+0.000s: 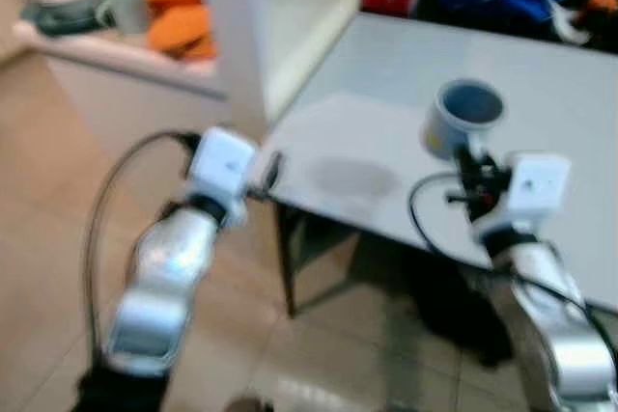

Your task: Setting the table

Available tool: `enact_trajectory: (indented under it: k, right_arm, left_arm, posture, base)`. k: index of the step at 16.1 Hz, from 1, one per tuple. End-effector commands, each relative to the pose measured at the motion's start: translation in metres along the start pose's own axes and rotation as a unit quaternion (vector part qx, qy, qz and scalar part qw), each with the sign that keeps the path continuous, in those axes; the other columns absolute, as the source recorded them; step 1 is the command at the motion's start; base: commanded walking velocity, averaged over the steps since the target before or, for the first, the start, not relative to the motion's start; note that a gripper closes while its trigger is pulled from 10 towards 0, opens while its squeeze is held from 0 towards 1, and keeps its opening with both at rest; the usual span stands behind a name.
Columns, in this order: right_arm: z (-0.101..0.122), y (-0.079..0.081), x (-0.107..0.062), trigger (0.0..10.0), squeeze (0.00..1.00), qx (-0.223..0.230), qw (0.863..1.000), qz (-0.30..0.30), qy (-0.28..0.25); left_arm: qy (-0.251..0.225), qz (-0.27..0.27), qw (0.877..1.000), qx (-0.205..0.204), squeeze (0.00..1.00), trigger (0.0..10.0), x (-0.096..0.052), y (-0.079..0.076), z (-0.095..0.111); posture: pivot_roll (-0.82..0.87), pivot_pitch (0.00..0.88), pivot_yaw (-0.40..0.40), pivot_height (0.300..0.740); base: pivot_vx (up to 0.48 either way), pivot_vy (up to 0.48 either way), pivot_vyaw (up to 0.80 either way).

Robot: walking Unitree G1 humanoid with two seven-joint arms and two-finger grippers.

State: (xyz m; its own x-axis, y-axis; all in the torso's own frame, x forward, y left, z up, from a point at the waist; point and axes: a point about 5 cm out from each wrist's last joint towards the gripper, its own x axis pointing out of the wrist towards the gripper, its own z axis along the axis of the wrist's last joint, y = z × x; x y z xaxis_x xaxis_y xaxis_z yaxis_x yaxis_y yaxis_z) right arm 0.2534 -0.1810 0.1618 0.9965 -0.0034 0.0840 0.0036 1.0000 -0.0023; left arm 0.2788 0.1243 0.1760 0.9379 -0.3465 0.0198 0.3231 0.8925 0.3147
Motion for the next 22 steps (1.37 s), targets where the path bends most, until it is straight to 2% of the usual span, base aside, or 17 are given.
enact_trajectory:
  k: [1, 9, 17, 18, 19, 22]
  right_arm:
    - [0.006, 0.001, 0.000, 10.0, 0.00, 0.005, 1.000, 0.000, -0.017]
    - [-0.008, 0.000, -0.004, 10.0, 0.00, 0.005, 1.000, 0.012, 0.026]
    - [-0.007, 0.003, -0.006, 10.0, 0.00, 0.009, 0.999, 0.014, 0.031]
    - [-0.007, 0.003, -0.005, 10.0, 0.00, 0.012, 0.999, 0.014, 0.032]
    - [-0.007, 0.003, -0.003, 10.0, 0.00, 0.015, 0.999, 0.013, 0.034]
    - [-0.008, 0.007, -0.003, 10.0, 0.00, 0.018, 0.999, 0.021, 0.039]
  left_arm:
    - [-0.008, 0.000, 1.000, 0.011, 0.00, 10.0, 0.000, 0.004, 0.004]
    - [-0.007, -0.007, 1.000, 0.011, 0.00, 10.0, -0.002, -0.002, 0.002]
    - [-0.009, -0.016, 1.000, 0.007, 0.00, 10.0, 0.002, -0.007, 0.003]
    - [-0.012, -0.015, 1.000, -0.003, 0.00, 10.0, 0.002, -0.007, 0.003]
    - [-0.011, -0.013, 1.000, 0.017, 0.00, 10.0, 0.004, -0.007, 0.003]
    - [-0.028, -0.007, 1.000, -0.011, 0.00, 10.0, 0.005, -0.007, 0.009]
  posture:
    - [0.04, 0.044, 0.030, 0.740]
    - [0.03, 0.043, 0.024, 0.740]
    - [0.02, 0.065, 0.048, 0.740]
    - [0.01, 0.074, 0.048, 0.740]
    - [0.01, 0.079, 0.044, 0.740]
    - [0.02, 0.080, 0.039, 0.740]
  base:
    - [0.000, -0.480, 0.00]
    - [0.000, -0.480, 0.00]
    - [0.000, -0.480, 0.00]
    - [0.000, 0.000, 0.00]
    - [0.000, 0.000, 0.00]
    - [0.000, 0.000, 0.00]
